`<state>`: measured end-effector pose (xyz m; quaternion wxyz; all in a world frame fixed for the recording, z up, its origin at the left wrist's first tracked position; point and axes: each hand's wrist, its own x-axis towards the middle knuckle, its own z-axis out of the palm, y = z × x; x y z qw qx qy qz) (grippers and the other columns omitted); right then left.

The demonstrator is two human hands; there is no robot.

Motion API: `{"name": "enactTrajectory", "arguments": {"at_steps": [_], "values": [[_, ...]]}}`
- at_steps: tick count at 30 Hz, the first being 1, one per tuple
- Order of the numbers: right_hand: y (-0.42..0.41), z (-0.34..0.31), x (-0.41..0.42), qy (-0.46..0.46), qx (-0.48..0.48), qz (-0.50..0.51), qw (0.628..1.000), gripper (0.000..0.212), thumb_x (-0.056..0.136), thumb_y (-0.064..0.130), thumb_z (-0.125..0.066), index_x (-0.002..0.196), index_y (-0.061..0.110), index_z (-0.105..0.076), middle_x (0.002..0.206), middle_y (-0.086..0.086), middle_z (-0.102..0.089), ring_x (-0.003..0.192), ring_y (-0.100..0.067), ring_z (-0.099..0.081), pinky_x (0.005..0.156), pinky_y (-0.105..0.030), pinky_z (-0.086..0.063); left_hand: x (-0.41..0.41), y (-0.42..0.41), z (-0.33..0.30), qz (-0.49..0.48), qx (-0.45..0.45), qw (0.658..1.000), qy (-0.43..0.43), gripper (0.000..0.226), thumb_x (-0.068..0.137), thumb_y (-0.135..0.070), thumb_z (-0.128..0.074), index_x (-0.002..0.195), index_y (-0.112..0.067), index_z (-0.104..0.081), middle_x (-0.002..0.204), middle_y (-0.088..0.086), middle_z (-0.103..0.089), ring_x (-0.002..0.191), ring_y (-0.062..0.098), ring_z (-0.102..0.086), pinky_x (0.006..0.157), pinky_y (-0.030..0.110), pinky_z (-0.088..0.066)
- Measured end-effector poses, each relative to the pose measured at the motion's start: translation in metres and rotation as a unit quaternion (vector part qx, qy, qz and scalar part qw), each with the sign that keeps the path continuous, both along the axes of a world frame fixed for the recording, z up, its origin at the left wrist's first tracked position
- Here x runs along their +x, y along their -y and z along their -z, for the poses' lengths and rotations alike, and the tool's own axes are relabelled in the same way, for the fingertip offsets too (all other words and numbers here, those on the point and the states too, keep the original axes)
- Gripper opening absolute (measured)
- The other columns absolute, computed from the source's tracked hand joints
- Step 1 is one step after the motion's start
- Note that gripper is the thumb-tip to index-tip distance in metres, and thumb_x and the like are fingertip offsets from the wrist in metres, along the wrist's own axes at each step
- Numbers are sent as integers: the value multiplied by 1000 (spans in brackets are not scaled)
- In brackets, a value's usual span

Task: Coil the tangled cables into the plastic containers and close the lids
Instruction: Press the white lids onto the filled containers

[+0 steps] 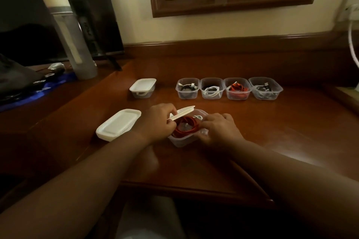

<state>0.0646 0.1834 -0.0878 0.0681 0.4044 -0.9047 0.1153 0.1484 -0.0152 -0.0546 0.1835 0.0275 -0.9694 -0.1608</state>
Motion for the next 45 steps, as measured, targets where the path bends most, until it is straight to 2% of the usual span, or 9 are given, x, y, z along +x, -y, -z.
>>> {"name": "enactTrajectory", "arguments": {"at_steps": [6,9,12,17,21,25,30,37,45], "values": [[-36,10,11,80,-208,-2,975,16,92,27,-66,107,23,-68,114,7,-63,109,-9,-55,94,-32,-48,-5,-19,22,102,10,994,-26,18,80,-22,-59,97,-28,-63,76,-13,-50,71,11,-51,62,26,-42],[-46,5,6,108,-298,66,946,8,92,21,-65,96,26,-61,97,13,-54,89,-4,-53,73,-19,-45,-6,-31,31,132,-14,990,-54,21,76,-25,-59,95,-23,-67,74,-15,-49,71,8,-48,66,25,-40],[-48,1,-1,140,-353,126,917,9,93,18,-62,94,24,-55,96,7,-53,88,-13,-55,69,-20,-46,-7,-38,35,157,-53,985,-57,20,73,-26,-59,90,-23,-67,79,-14,-53,75,7,-47,70,25,-34],[-28,-7,-5,220,-269,127,929,37,97,28,-60,130,20,-49,132,-2,-49,109,-15,-51,84,-28,-48,-10,-37,35,146,-11,989,-17,20,73,-39,-63,84,-22,-68,100,-6,-49,91,13,-49,75,30,-45],[-12,-10,-5,225,-165,105,955,44,99,26,-56,141,19,-46,144,-4,-45,123,-21,-49,96,-32,-48,-16,-33,28,102,-36,994,6,32,71,-58,-70,82,-30,-58,135,0,-42,121,19,-38,99,40,-40],[-7,-6,-10,199,-133,107,965,45,98,17,-54,142,15,-46,145,-4,-44,123,-20,-49,91,-24,-42,-23,-32,22,30,-37,993,103,71,74,-66,-72,129,-33,-43,163,4,-11,150,26,-11,119,47,-19],[-9,1,-15,201,-134,97,966,50,98,9,-47,147,14,-40,152,-3,-38,133,-18,-41,95,-19,-31,-30,-37,24,-10,-60,982,180,107,74,-81,-58,156,-27,-15,159,-1,-23,144,22,-24,112,43,-26],[-9,6,-25,188,-45,63,979,52,104,13,-37,155,15,-26,165,0,-14,151,-15,-13,118,-28,-15,-41,-39,26,-11,-29,979,202,109,68,-81,-63,152,-25,-23,145,1,-26,132,20,-27,94,33,-29],[-10,11,-26,222,-86,70,969,57,104,13,-38,157,21,-19,164,1,-18,149,-16,-21,115,-28,-23,-40,-42,25,-25,-7,979,201,108,64,-79,-70,147,-26,-29,140,-1,-31,127,18,-30,92,32,-32]]}}
